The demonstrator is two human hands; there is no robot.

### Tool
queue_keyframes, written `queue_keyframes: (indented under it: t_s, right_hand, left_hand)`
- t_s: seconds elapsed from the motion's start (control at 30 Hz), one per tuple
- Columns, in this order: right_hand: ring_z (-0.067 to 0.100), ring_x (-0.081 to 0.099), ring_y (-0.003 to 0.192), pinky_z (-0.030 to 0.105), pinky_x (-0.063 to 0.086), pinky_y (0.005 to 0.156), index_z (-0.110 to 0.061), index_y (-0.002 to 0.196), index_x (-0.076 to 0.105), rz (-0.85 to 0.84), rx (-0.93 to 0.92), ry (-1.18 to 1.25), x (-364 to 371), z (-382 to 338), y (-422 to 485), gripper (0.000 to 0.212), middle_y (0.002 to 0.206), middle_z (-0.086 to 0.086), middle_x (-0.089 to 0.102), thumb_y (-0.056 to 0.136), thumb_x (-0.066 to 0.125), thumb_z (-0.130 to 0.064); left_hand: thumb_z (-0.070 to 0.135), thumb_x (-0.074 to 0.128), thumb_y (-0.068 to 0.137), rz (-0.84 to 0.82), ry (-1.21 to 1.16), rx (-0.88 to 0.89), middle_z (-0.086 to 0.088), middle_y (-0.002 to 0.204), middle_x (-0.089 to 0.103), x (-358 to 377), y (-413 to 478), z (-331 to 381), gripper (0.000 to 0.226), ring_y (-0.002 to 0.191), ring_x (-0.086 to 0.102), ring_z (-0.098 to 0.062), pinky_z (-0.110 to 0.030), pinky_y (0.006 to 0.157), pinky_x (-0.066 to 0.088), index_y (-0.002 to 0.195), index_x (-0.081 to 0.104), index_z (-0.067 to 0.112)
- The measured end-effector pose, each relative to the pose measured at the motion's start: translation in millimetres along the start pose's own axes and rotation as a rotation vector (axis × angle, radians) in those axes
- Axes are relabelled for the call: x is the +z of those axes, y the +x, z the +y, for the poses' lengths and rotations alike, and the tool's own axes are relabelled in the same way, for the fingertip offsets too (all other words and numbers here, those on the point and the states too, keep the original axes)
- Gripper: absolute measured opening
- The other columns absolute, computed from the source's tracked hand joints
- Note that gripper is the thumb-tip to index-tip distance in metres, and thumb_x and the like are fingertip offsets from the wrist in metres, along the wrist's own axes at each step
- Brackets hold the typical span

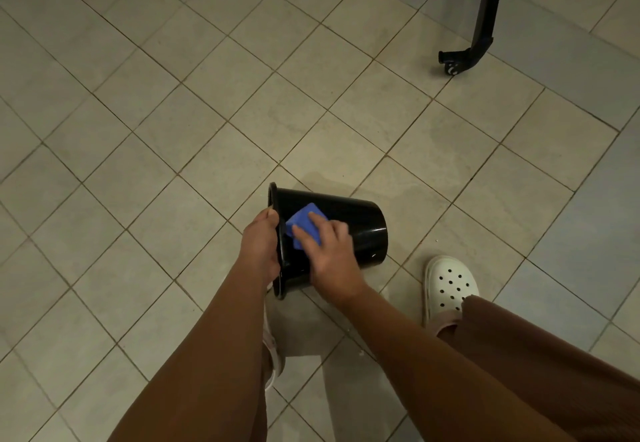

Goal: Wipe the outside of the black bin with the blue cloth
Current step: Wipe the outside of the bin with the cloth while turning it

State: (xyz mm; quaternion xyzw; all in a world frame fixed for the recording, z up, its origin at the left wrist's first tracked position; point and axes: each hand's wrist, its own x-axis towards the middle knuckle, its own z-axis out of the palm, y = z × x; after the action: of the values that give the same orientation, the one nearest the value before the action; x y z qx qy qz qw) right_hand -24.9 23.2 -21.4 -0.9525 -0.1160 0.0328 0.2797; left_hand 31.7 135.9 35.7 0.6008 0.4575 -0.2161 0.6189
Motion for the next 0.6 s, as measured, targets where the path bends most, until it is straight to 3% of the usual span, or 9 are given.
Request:
queue_keyframes:
  t_s: [0.07,0.2,0.37,0.47,0.6]
  right_hand:
    - [0.031,0.037,0.115,0.040,0.050,0.086,-0.015,0.129,0.051,0.005,-0.057,-0.014,5,-11,-7,0.070,0.134,0.019,0.045,0.065,0.079,-0.013]
    - [0.027,0.037,0.113,0.036,0.051,0.082,-0.024,0.130,0.044,-0.028,-0.108,-0.078,11,-10,-30,0.077,0.136,0.014,0.035,0.061,0.080,-0.019]
    - [0.029,0.036,0.118,0.039,0.049,0.086,-0.026,0.135,0.038,-0.043,-0.244,-0.132,13,6,-44,0.073,0.143,0.011,0.028,0.070,0.073,-0.024]
    - [0.030,0.035,0.118,0.041,0.050,0.087,-0.027,0.136,0.038,-0.047,-0.182,-0.183,10,6,-35,0.080,0.142,0.013,0.031,0.067,0.078,-0.025]
    - [0.034,0.033,0.115,0.045,0.051,0.084,-0.024,0.138,0.041,-0.028,0.061,-0.191,2,28,-27,0.086,0.139,0.018,0.032,0.060,0.077,-0.011]
  left_hand:
    - [0.024,0.040,0.104,0.018,0.018,0.022,-0.016,0.107,0.068,-1,3,-1,0.029,0.092,0.067,-0.028,-0.038,0.067,0.054,0.102,0.066,0.012]
    - [0.018,0.039,0.103,0.038,0.035,0.069,-0.014,0.104,0.069,1,7,0,0.028,0.097,0.067,-0.028,-0.038,0.076,0.055,0.100,0.067,0.013]
    - [0.015,0.041,0.101,0.055,0.046,0.080,-0.013,0.094,0.065,5,5,-2,0.025,0.091,0.064,-0.028,-0.037,0.073,0.054,0.092,0.064,0.012]
    - [0.020,0.041,0.100,0.065,0.087,0.082,-0.018,0.100,0.064,8,4,-3,0.024,0.091,0.063,-0.030,-0.042,0.079,0.056,0.093,0.063,0.013]
    - [0.022,0.039,0.100,0.087,0.141,0.088,-0.021,0.109,0.063,9,1,-4,0.026,0.103,0.062,-0.039,-0.055,0.090,0.054,0.096,0.063,0.015]
